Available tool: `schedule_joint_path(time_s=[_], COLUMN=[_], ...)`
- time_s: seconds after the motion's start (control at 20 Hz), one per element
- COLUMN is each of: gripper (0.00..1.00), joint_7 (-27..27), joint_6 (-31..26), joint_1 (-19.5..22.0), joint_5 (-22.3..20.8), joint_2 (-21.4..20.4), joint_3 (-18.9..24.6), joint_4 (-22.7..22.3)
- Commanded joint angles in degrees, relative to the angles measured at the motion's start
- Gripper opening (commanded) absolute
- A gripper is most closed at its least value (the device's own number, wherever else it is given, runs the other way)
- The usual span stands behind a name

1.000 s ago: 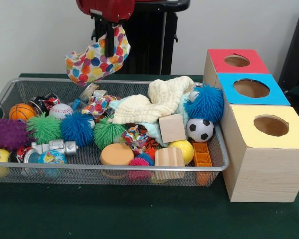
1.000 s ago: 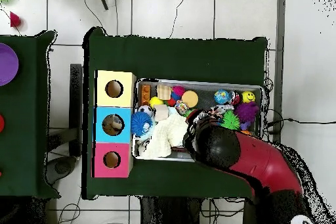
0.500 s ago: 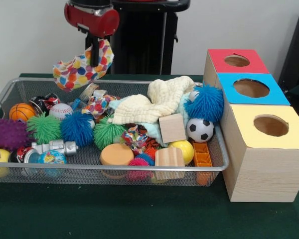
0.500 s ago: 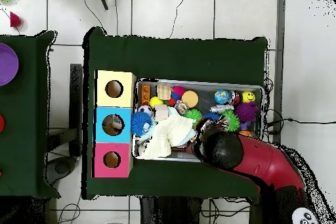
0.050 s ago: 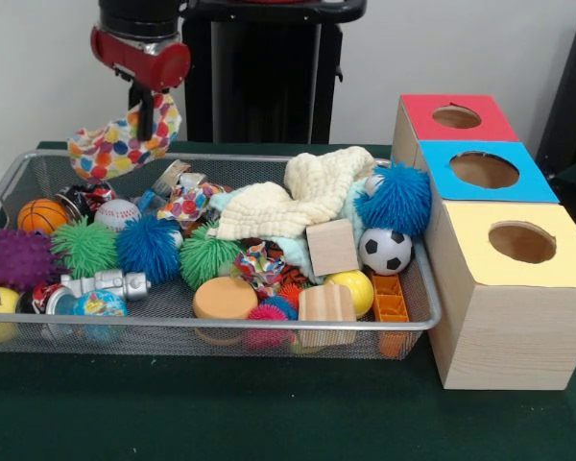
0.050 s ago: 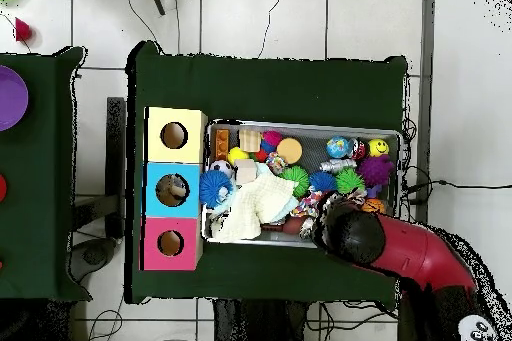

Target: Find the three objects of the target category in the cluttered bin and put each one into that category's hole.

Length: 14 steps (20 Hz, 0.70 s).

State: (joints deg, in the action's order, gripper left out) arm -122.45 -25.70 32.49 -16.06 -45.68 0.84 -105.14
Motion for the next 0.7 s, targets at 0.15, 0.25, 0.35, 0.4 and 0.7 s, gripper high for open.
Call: schedule_joint_path(time_s=[0.15,0.25,0.35,0.4,0.7], gripper=[0.00,0.00,0.00,0.00,1.00], joint_7=[1.60,1.88,1.65,1.94,3.67], joint_6=[7.80,8.62,9.71,10.61,7.23], joint_1=[4.87,5.72,5.97,6.31,6.07], joint_5=[-5.59,-5.86,-6.36,-6.89,-8.03], joint_2=[6.18,6.91,6.96,7.01,7.22], joint_3=[2.73,3.62,3.87,4.32,4.48], joint_4=[3.39,3.52,3.08,2.92,3.74])
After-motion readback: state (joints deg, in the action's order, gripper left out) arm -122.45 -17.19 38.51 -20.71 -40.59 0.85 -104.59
